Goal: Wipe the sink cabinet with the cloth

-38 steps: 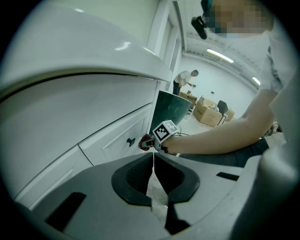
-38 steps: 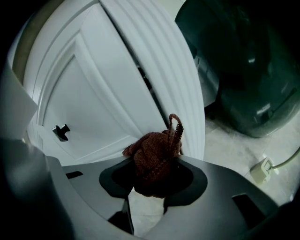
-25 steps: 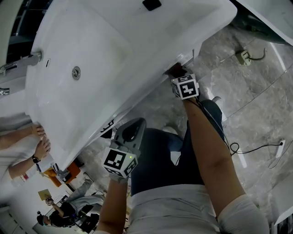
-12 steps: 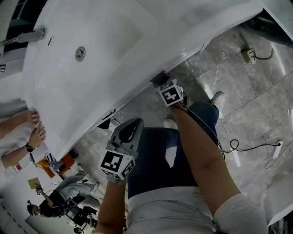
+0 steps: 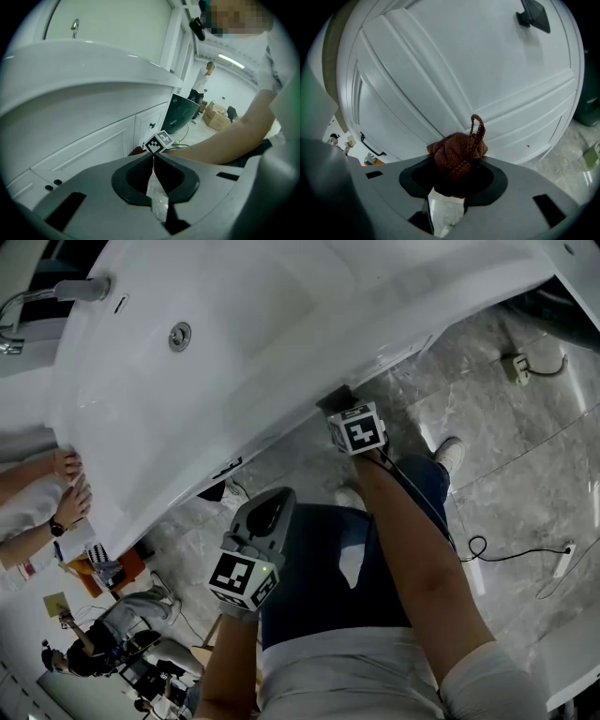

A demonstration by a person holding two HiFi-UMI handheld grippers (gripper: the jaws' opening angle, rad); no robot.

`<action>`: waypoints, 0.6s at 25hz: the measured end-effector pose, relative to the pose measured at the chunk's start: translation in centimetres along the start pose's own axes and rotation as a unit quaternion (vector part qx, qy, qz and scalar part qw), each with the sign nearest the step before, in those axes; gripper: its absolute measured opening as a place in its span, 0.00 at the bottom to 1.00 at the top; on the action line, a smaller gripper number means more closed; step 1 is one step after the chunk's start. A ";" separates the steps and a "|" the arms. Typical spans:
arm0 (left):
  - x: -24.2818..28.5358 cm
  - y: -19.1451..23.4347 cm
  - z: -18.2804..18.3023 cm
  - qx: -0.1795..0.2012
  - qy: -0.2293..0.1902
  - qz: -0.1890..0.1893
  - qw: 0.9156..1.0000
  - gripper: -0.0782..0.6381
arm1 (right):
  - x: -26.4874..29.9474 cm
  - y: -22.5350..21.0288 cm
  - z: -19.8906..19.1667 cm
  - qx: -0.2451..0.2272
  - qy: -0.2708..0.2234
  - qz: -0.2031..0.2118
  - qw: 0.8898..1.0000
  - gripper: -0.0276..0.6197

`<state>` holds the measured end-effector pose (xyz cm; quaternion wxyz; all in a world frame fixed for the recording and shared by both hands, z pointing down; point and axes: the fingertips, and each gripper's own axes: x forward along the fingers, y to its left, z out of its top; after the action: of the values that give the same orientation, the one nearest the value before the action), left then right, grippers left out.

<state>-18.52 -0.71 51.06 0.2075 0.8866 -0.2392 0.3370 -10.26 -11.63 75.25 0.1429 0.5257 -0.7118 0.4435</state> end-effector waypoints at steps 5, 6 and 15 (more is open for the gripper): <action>-0.5 -0.7 1.0 -0.003 -0.002 -0.008 1.000 0.14 | -1.7 2.0 1.8 0.013 -0.018 0.016 1.000 0.30; -0.7 -0.9 1.3 -0.003 -0.003 -0.009 1.000 0.14 | -2.2 2.5 2.2 0.012 -0.023 0.019 0.999 0.30; -2.2 -2.1 2.7 0.000 0.006 -0.033 0.999 0.14 | -7.5 6.4 7.1 0.026 -0.070 0.058 0.995 0.30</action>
<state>-17.42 0.14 47.26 0.2197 0.8923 -0.2081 0.3350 -10.97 -12.13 63.08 0.0527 0.5166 -0.7379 0.4311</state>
